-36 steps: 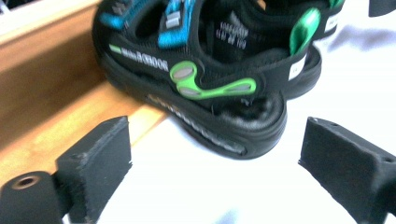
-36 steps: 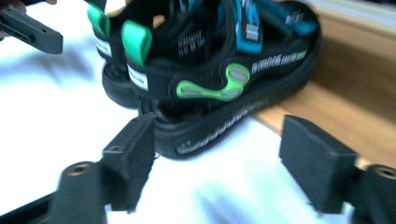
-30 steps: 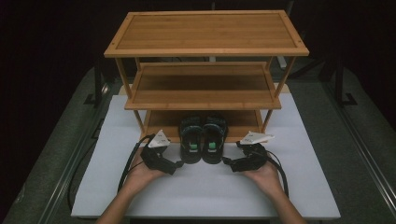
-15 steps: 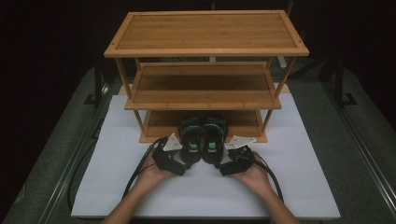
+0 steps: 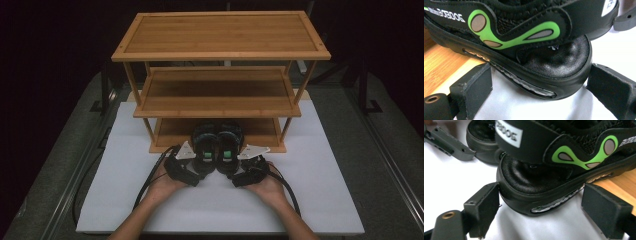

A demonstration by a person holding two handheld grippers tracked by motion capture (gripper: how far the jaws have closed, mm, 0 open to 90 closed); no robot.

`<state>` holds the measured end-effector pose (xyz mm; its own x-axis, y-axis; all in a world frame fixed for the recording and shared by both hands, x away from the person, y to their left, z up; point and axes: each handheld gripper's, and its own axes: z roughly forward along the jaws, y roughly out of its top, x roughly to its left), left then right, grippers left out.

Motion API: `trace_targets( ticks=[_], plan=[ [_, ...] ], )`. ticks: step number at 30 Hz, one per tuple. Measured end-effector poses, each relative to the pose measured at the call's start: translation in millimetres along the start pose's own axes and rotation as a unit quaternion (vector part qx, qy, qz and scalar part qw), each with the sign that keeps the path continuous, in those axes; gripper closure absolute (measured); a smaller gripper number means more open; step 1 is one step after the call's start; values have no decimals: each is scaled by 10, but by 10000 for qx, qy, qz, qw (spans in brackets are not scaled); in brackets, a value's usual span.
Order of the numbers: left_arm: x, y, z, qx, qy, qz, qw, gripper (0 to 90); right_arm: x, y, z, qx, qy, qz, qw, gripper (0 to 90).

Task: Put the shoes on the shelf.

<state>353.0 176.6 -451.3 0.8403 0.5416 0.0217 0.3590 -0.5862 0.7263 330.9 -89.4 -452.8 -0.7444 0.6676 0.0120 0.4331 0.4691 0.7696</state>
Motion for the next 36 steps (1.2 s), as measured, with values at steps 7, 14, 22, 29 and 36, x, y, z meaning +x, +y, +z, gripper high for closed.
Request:
trace_targets(
  ticks=[7,14,22,29,36],
  plan=[
    [76,63,-25,-115,-79,-5,9999,72,-108,29,-1,-90,246,256,9993,159],
    [126,140,-39,-244,-40,-5,9997,120,-169,120,-36,-232,191,136,9995,218],
    [261,192,39,-249,29,-20,9997,146,-283,190,37,-273,130,172,9994,246],
    [403,262,109,-210,92,-74,9997,185,-412,268,147,-268,43,209,9994,257],
    [532,329,158,-270,111,-263,9992,229,-520,330,224,-262,19,378,9989,286]
  ],
)
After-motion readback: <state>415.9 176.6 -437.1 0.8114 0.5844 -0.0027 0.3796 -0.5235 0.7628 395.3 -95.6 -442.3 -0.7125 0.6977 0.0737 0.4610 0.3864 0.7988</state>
